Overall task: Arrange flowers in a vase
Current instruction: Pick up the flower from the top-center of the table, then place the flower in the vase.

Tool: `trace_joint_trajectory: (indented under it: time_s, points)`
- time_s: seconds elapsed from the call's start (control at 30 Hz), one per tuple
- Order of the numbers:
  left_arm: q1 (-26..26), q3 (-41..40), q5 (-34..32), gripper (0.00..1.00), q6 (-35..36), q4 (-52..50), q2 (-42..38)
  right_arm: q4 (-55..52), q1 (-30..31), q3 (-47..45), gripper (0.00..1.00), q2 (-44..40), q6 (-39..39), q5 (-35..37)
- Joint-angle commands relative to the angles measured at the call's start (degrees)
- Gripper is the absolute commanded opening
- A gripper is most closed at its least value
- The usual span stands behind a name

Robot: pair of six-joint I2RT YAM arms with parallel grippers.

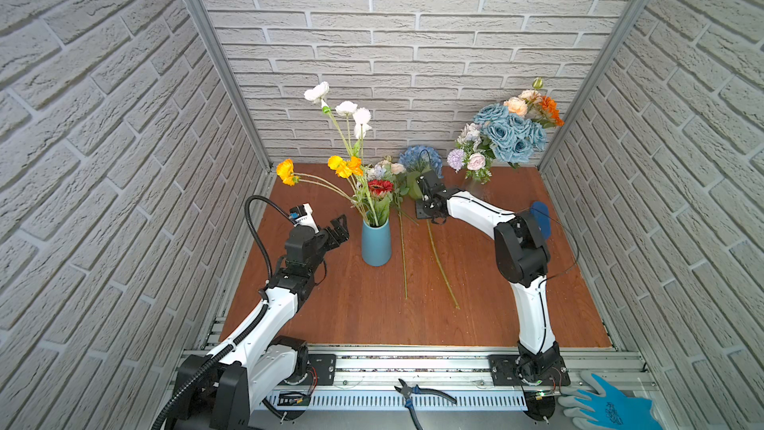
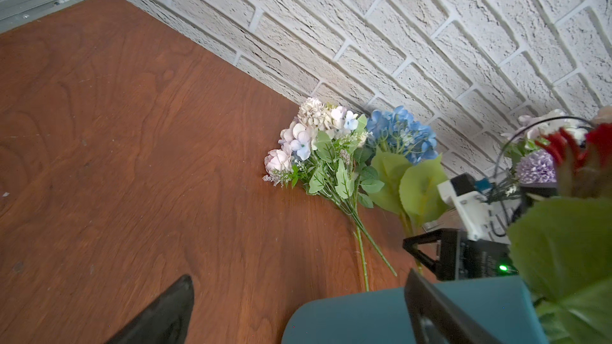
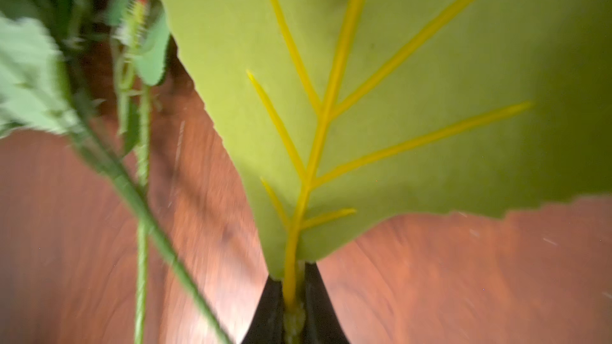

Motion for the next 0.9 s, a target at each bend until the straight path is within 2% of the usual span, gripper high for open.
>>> trace_joint_trajectory:
  time_s: [0.0,0.3,0.5,0.73,0.87]
  points:
    - [-0.48,0.0,-0.65,0.98,-0.07,2.03,-1.16,3.63,-0.08,-3.32,0.06,-9.77,-3.32,0.22]
    - [-1.23,0.83,-0.65,0.98,-0.08,2.48,-0.81,8.98,-0.07,-13.38,0.06,-26.29,-4.3,-2.84]
    - [-1.98,1.55,-0.86,0.98,-0.12,2.78,0.05,14.99,-0.03,-15.68,0.06,-36.14,-4.02,-7.12]
    - [-3.06,2.34,-1.09,0.98,-0.03,3.44,1.24,29.46,0.01,-19.57,0.06,-45.4,-1.88,-15.41]
    - [-3.55,2.44,-1.41,0.98,0.0,3.62,1.47,38.53,-0.03,-21.18,0.06,-47.36,1.74,-17.3]
